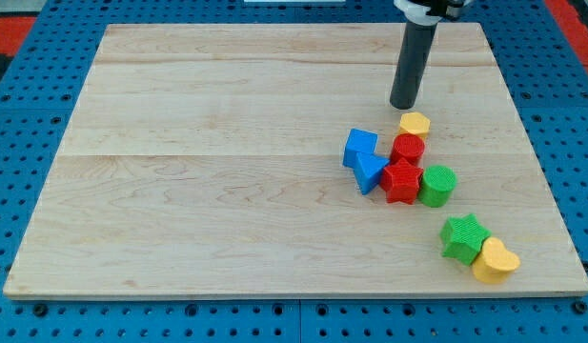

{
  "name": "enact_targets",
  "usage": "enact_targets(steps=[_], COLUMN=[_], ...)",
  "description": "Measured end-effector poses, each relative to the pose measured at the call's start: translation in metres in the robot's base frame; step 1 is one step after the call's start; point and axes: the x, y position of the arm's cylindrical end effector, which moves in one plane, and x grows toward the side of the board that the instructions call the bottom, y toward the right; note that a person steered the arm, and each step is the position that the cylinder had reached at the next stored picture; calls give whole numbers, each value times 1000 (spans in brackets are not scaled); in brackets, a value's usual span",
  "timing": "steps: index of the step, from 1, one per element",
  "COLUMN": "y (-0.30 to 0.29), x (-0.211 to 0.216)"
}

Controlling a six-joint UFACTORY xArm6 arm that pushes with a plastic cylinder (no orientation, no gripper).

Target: Push the yellow hexagon along with red circle and red star a bit down

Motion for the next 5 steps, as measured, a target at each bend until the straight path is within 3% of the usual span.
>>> enact_targets(steps=[5], y=[5], x=[64])
